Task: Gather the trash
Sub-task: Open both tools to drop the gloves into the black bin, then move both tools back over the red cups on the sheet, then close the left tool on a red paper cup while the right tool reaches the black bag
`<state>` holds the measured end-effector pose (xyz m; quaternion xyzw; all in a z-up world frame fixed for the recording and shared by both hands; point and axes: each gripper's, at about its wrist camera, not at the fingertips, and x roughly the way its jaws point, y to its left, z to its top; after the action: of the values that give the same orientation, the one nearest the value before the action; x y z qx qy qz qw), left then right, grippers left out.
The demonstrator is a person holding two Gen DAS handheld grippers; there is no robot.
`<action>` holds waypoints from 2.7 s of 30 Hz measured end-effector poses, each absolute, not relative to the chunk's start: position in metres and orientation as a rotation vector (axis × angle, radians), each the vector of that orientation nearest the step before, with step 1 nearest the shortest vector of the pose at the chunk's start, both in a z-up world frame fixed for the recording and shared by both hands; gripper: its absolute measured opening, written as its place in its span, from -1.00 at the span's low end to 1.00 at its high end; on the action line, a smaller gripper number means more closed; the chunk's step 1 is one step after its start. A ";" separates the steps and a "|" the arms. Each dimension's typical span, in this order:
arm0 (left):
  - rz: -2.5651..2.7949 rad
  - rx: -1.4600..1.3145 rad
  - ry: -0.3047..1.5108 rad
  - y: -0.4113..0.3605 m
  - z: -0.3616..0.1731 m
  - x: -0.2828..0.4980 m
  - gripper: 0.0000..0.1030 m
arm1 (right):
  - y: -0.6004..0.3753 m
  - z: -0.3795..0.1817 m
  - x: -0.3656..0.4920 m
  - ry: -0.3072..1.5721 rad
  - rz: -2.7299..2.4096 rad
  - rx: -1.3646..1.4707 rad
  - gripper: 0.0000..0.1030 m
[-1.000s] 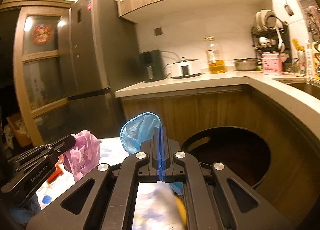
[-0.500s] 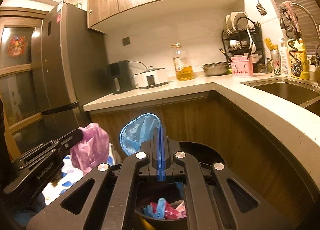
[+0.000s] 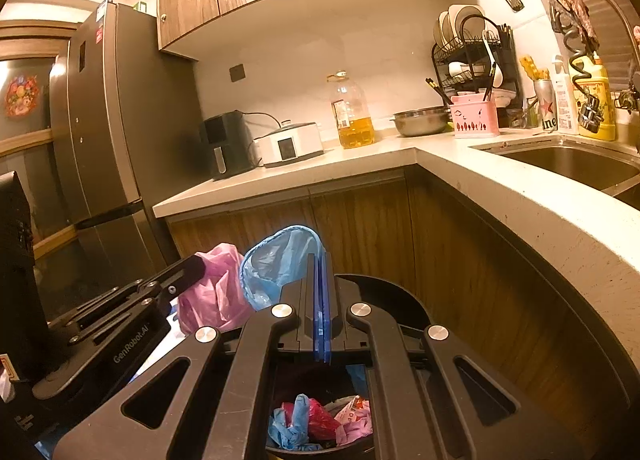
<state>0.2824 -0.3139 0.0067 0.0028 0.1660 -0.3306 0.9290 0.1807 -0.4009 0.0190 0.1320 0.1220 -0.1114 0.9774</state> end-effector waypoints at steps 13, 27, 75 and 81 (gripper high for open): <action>-0.594 0.070 0.376 -0.314 -0.010 0.284 0.32 | -0.414 0.006 0.182 0.295 -0.245 0.304 -0.52; -0.387 0.039 0.356 -0.227 -0.020 0.256 0.74 | -0.387 0.017 0.168 0.271 -0.192 0.289 0.17; 0.038 -0.125 0.554 0.109 -0.068 0.279 0.87 | -0.103 0.014 0.239 0.355 0.286 0.177 0.27; 0.013 -0.168 0.609 0.116 -0.079 0.289 0.76 | -0.087 0.007 0.251 0.373 0.292 0.158 0.27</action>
<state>0.2888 0.1159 -0.0787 -0.0826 0.2996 0.0062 0.9505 0.2511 -0.0872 0.0067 0.0780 0.1846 0.1443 0.9690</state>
